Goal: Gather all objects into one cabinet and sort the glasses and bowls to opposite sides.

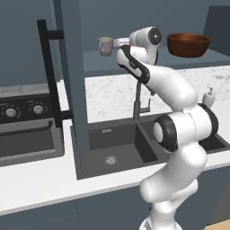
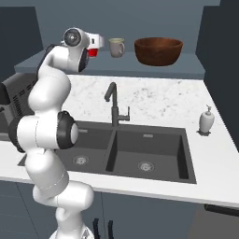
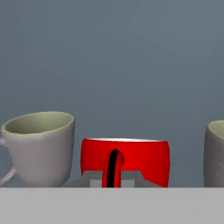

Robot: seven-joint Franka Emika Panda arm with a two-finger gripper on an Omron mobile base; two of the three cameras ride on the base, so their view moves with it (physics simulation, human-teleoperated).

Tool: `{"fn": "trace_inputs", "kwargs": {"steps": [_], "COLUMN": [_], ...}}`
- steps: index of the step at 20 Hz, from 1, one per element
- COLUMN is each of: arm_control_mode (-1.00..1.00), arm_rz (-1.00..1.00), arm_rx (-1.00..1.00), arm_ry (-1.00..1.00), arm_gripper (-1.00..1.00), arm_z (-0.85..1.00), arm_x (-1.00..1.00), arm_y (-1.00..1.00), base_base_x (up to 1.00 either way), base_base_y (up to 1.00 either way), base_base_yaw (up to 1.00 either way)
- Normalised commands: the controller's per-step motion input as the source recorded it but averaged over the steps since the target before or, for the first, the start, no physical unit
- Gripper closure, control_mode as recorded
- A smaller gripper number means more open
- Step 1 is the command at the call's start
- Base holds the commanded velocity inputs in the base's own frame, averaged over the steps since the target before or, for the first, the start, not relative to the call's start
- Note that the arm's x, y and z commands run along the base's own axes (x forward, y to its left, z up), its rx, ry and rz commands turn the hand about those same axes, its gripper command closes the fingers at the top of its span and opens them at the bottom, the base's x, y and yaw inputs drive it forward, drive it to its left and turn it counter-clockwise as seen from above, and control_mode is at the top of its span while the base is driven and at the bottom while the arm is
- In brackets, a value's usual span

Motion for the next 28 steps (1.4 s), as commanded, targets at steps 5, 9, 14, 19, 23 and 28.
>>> {"fn": "trace_inputs", "kwargs": {"steps": [5,9,14,19,23,28], "arm_control_mode": [-1.0,-1.0,-1.0,-1.0,-1.0,-1.0], "arm_rz": [0.05,0.06,0.08,0.04,0.0,0.0], "arm_rx": [0.06,0.03,0.0,0.0,0.0,0.0], "arm_ry": [0.08,0.0,-0.07,-0.25,-0.29,-0.17], "arm_gripper": [1.0,1.0,1.0,1.0,1.0,1.0], "arm_z": [-0.37,-0.33,-0.33,-0.29,-0.15,-0.04], "arm_x": [0.34,0.32,0.1,-0.04,-0.27,-0.12], "arm_y": [0.0,0.0,0.0,0.0,-0.01,0.0], "base_base_x": [0.0,0.0,0.0,0.0,0.0,0.0], "base_base_y": [0.0,0.0,0.0,0.0,0.0,0.0], "base_base_yaw": [0.0,0.0,0.0,0.0,0.0,0.0]}}
